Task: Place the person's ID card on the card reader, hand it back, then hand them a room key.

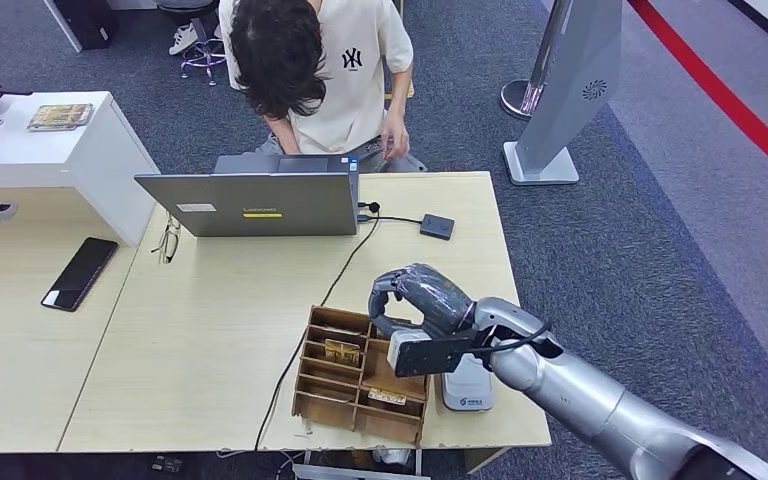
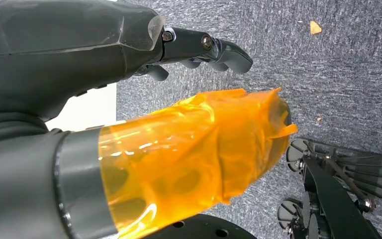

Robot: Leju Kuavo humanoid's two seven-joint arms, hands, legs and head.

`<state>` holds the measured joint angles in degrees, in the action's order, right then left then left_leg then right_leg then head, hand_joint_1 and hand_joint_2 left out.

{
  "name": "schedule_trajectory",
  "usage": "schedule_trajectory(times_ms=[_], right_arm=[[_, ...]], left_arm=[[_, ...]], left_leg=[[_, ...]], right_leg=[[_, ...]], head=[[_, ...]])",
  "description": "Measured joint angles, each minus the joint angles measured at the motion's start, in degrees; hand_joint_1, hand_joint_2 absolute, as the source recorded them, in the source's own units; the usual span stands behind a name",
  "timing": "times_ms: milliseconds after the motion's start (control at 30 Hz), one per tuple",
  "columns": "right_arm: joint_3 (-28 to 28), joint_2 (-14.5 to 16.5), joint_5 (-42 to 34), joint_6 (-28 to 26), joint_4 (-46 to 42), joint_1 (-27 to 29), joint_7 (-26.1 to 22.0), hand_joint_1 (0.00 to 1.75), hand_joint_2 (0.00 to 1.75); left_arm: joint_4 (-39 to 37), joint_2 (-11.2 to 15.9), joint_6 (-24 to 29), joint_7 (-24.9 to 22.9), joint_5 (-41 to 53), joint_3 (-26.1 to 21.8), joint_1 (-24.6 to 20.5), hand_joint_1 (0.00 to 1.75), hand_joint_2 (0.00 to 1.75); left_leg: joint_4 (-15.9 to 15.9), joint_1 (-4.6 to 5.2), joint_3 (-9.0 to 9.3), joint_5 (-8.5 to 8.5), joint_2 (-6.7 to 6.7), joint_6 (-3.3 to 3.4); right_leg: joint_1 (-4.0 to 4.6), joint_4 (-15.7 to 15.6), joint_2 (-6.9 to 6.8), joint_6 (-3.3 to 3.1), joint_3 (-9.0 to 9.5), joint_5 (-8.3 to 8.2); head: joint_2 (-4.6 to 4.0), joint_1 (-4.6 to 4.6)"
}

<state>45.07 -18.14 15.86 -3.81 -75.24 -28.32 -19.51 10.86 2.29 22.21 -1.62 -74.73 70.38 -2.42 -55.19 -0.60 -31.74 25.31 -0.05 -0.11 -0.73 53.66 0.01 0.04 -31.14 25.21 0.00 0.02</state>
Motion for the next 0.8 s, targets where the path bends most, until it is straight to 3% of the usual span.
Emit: schedule_trajectory(times_ms=[167, 267, 400, 433, 800], right_arm=[[-0.6, 0.3, -0.1, -0.6, 0.5, 0.0, -0.5, 1.26, 1.75], [-0.9, 0.5, -0.1, -0.9, 0.9, 0.0, -0.7, 1.11, 1.75], [-1.2, 0.8, -0.1, -1.2, 1.5, 0.0, -1.0, 0.51, 1.75], [-1.3, 0.8, -0.1, -1.2, 1.6, 0.0, -1.1, 0.44, 1.75], [-1.1, 1.2, 0.9, 0.2, 2.7, 0.0, -1.3, 0.47, 1.75]], left_arm=[[0.0, 0.0, 0.0, 0.0, 0.0, 0.0, 0.0, 0.00, 0.00], [0.0, 0.0, 0.1, 0.0, 0.0, 0.0, 0.0, 0.00, 0.00], [0.0, 0.0, 0.2, 0.0, 0.0, 0.0, 0.0, 0.00, 0.00], [0.0, 0.0, 0.2, 0.1, 0.0, 0.0, 0.0, 0.00, 0.00], [0.0, 0.2, 0.3, 0.2, 0.2, 0.0, -0.1, 0.00, 0.00]], left_leg=[[0.0, 0.00, 0.00, 0.00, 0.00, 0.00], [0.0, 0.00, 0.00, 0.00, 0.00, 0.00], [0.0, 0.00, 0.00, 0.00, 0.00, 0.00], [0.0, 0.00, 0.00, 0.00, 0.00, 0.00], [0.0, 0.00, 0.00, 0.00, 0.00, 0.00]], right_leg=[[0.00, 0.0, 0.00, 0.00, 0.00, 0.00], [0.00, 0.0, 0.00, 0.00, 0.00, 0.00], [0.00, 0.0, 0.00, 0.00, 0.00, 0.00], [0.00, 0.0, 0.00, 0.00, 0.00, 0.00], [0.00, 0.0, 0.00, 0.00, 0.00, 0.00]], head=[[0.00, 0.00], [0.00, 0.00], [0.00, 0.00], [0.00, 0.00], [0.00, 0.00]])
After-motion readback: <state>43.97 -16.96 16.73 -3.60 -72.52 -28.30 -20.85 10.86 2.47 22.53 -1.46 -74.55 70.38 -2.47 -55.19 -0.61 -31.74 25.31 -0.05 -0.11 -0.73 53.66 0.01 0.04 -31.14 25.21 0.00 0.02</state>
